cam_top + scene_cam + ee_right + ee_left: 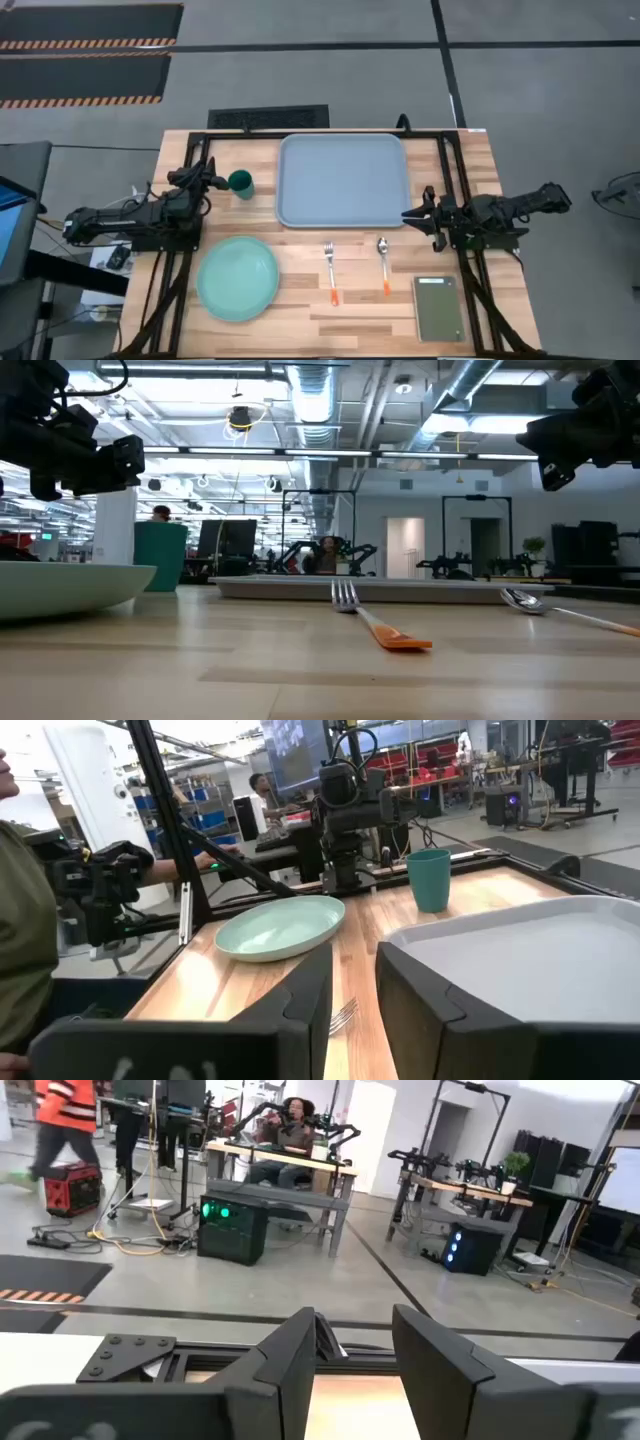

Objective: Pick and place plate/cup/fork/spoon on tray

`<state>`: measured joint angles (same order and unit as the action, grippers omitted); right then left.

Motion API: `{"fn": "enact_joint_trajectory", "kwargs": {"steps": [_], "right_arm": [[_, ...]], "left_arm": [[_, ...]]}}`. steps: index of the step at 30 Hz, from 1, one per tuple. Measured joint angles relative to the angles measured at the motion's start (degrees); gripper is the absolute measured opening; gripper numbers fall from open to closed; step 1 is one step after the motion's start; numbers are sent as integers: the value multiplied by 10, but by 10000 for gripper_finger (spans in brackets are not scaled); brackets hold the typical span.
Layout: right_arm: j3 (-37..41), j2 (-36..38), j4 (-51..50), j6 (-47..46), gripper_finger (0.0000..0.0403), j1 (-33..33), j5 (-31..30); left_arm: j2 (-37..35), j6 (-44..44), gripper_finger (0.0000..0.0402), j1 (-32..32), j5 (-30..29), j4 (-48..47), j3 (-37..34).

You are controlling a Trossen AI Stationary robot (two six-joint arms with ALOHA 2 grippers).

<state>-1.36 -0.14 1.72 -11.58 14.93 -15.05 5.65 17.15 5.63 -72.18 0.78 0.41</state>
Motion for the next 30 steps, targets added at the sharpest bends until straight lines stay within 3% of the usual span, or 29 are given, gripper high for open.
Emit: {"fn": "enact_joint_trajectory", "kwargs": {"steps": [27, 30], "right_arm": [[0, 0, 0, 0, 108, 0, 0], [0, 0, 3, 42, 108, 0, -2]], "left_arm": [[0, 0, 123, 0, 0, 0, 0], [0, 0, 123, 0, 0, 0, 0]]}}
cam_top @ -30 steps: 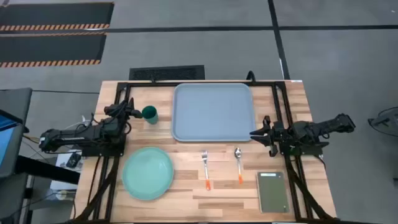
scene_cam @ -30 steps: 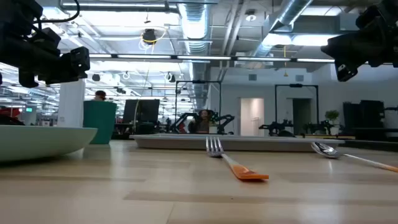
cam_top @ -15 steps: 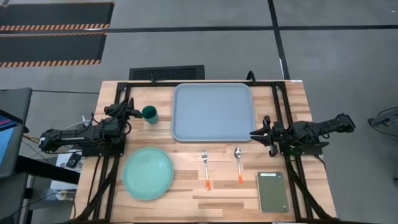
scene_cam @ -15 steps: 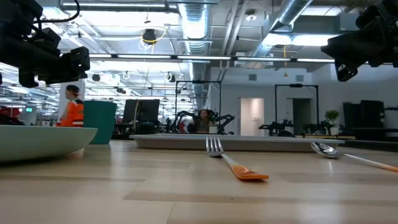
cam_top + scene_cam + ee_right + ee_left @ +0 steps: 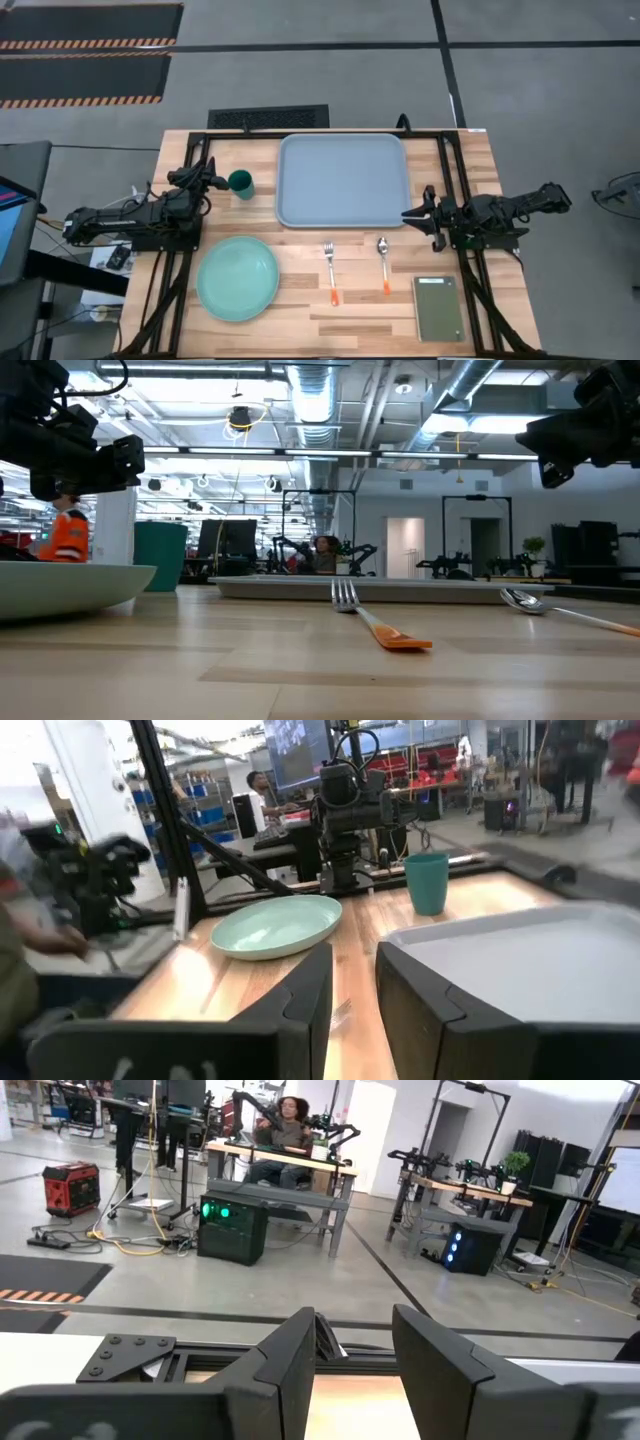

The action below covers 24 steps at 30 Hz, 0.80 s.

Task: Pick and place plate/cup/fork/spoon on tray
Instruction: Put the dark green cup on the gray tray

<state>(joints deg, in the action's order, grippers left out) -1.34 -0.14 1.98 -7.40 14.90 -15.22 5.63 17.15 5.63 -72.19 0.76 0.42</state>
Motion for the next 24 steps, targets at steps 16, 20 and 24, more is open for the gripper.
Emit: {"fn": "enact_joint_trajectory", "kwargs": {"steps": [16, 20, 24], "right_arm": [[0, 0, 218, -125, 108, -10, -48], [0, 0, 276, -122, 108, -21, -57], [0, 0, 287, -122, 108, -32, -75]], "left_arm": [[0, 1, 123, 0, 0, 0, 0], [0, 37, 123, 0, 12, 2, 1], [0, 63, 123, 0, 49, -5, 8]]}}
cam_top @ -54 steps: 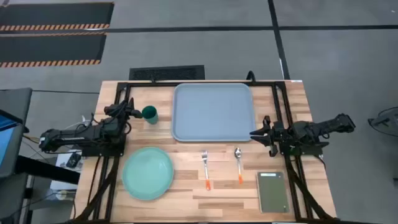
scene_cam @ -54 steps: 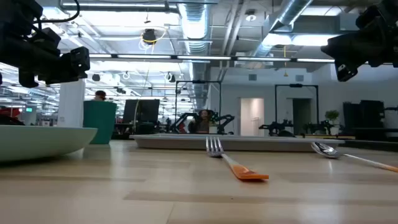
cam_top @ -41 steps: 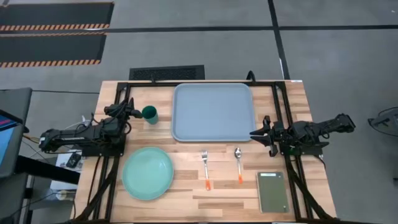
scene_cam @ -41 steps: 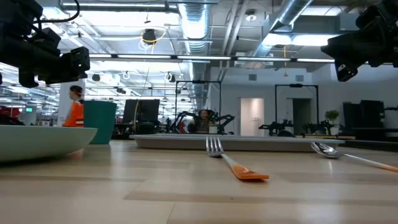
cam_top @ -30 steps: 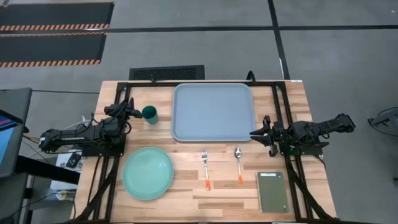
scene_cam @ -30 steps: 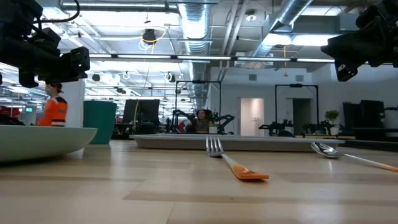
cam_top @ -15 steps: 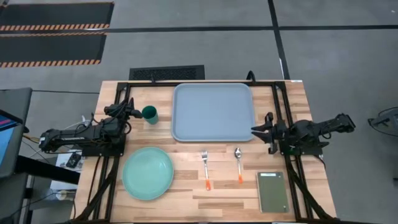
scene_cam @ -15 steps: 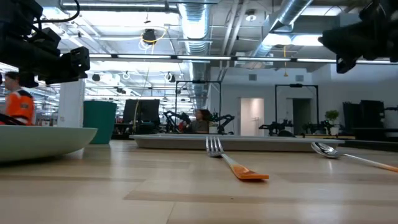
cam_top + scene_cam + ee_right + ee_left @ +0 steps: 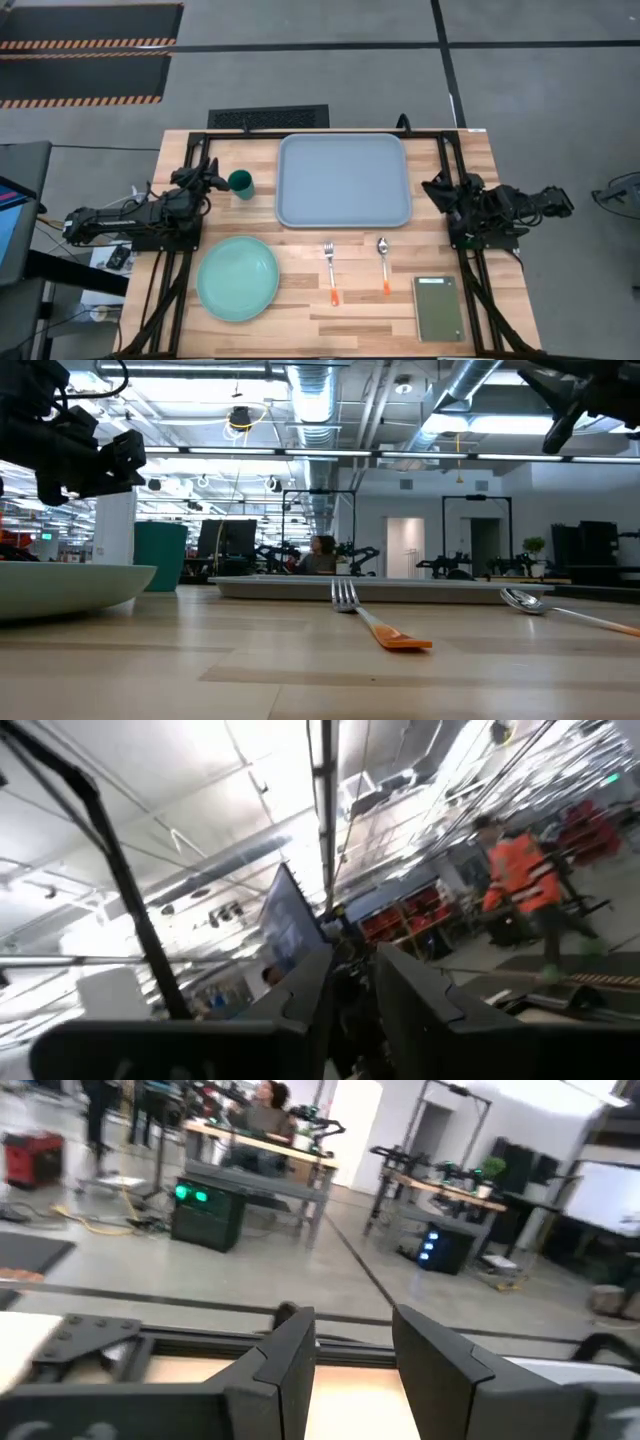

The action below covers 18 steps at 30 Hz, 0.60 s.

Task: Pick and place plate/cup/fork/spoon on tray
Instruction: Put the dark green cup on the gray tray

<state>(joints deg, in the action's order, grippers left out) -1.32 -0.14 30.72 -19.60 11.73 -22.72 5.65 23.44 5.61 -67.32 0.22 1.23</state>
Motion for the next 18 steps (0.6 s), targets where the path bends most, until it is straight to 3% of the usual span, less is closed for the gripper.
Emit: {"fn": "enact_joint_trajectory", "kwargs": {"steps": [9, 15, 18], "right_arm": [[0, 0, -53, 0, 108, -22, -6], [0, 0, -73, 1, 108, -33, -14], [0, 0, -78, 1, 108, -32, -13]], "left_arm": [[0, 99, 123, 0, 122, 4, 4], [0, 102, 123, 0, 133, 7, 3], [0, 103, 123, 0, 237, 38, 3]]}}
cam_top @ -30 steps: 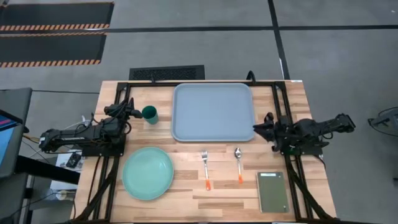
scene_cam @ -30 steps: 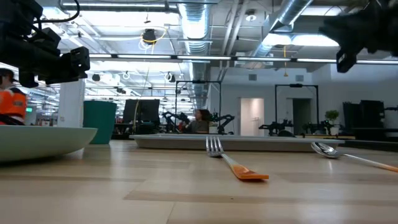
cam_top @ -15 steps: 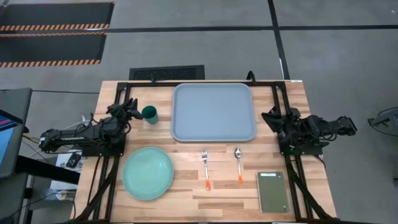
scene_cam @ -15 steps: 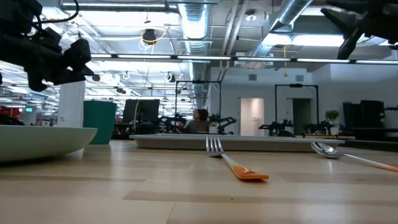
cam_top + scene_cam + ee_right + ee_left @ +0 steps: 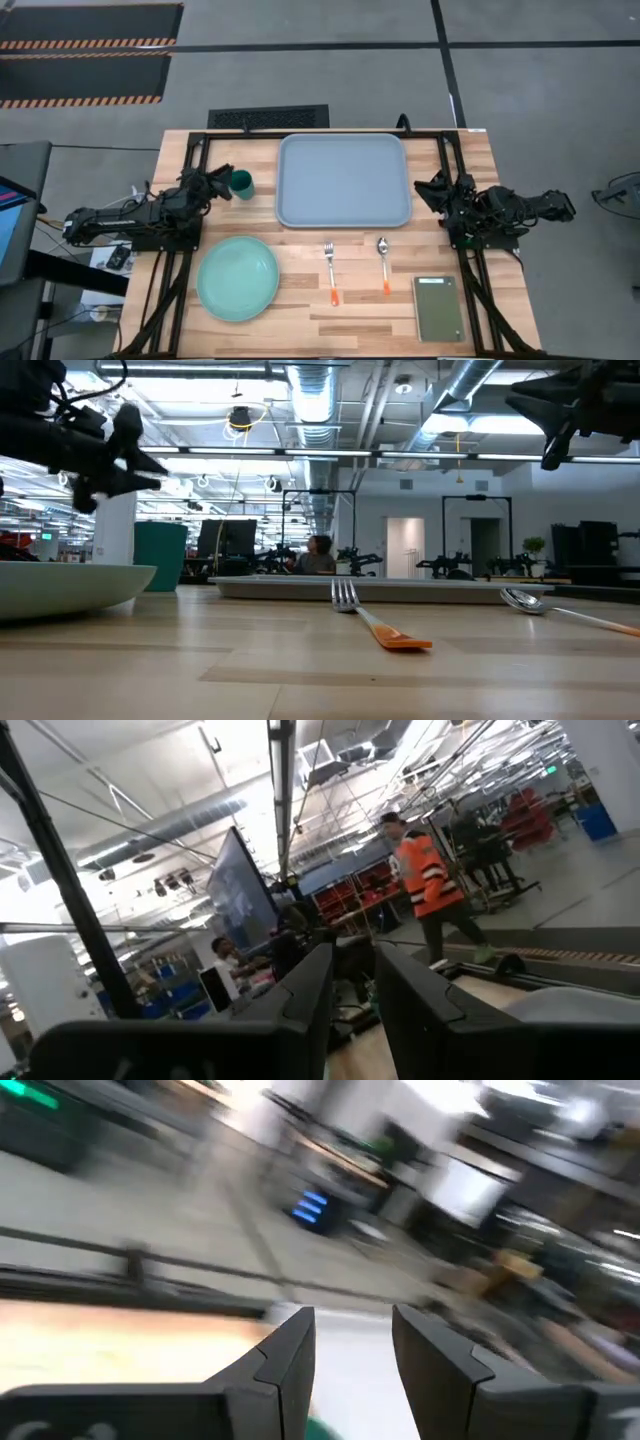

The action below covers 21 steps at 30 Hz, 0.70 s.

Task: Pick and place plate/cup/fork/spoon on tray
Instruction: Put the dark green cup on the gray tray

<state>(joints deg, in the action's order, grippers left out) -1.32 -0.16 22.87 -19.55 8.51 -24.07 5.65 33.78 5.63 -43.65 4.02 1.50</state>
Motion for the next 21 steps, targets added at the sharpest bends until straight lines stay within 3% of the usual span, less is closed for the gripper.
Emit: {"fn": "enact_joint_trajectory", "kwargs": {"steps": [4, 9, 13, 16, 21], "right_arm": [[0, 0, 1, -57, 108, 7, 1], [0, -7, 23, -101, 108, 26, 3], [0, -31, 64, -99, 108, 36, 4], [0, -58, 101, -70, 108, 38, 2], [-14, -110, 144, 10, 130, 21, 0]], "left_arm": [[8, -5, 123, 0, 168, 81, 4], [14, -43, 123, 0, 280, 110, 80], [51, -112, 123, 0, 298, 13, 195], [107, -159, 124, 0, 274, -99, 286], [212, -161, 152, 0, 223, -238, 383]]}}
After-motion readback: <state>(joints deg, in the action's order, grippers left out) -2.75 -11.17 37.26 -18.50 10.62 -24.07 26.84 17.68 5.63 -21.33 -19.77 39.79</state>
